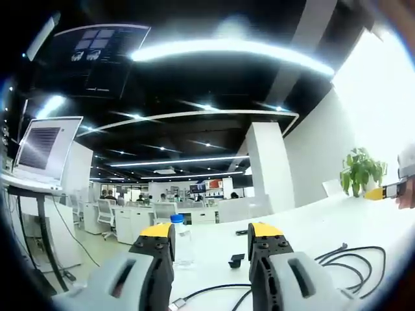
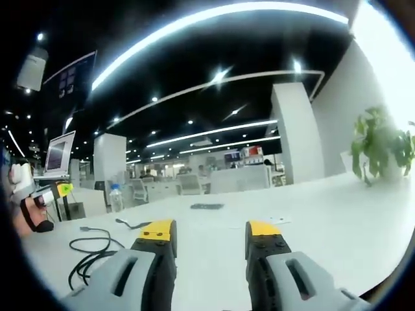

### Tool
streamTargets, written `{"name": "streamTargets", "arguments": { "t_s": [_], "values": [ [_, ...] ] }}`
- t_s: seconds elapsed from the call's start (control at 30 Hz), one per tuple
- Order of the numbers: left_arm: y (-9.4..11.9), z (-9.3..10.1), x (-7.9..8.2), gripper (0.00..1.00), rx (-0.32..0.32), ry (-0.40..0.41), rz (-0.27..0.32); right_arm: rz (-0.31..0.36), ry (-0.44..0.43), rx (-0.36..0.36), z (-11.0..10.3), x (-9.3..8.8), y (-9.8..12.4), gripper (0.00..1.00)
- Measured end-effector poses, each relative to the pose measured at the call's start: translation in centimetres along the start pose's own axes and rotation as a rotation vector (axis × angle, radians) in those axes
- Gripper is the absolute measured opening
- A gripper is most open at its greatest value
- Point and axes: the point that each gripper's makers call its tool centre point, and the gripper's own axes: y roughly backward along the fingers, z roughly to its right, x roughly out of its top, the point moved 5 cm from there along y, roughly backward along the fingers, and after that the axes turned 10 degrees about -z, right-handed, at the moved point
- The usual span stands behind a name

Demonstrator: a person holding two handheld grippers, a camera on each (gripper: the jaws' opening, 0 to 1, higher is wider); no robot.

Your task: Coil the Type-C to USB data cable on the desktop and secure it with Velcro straps.

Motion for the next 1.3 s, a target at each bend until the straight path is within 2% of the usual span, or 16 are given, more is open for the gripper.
{"name": "streamTargets", "arguments": {
  "t_s": [1.3],
  "values": [
    [-0.04, 0.18, -0.06, 0.46, -0.011, 0.003, -0.006, -0.017, 0.001, 0.016, -0.32, -0.53, -0.2, 0.41]
  ]
}}
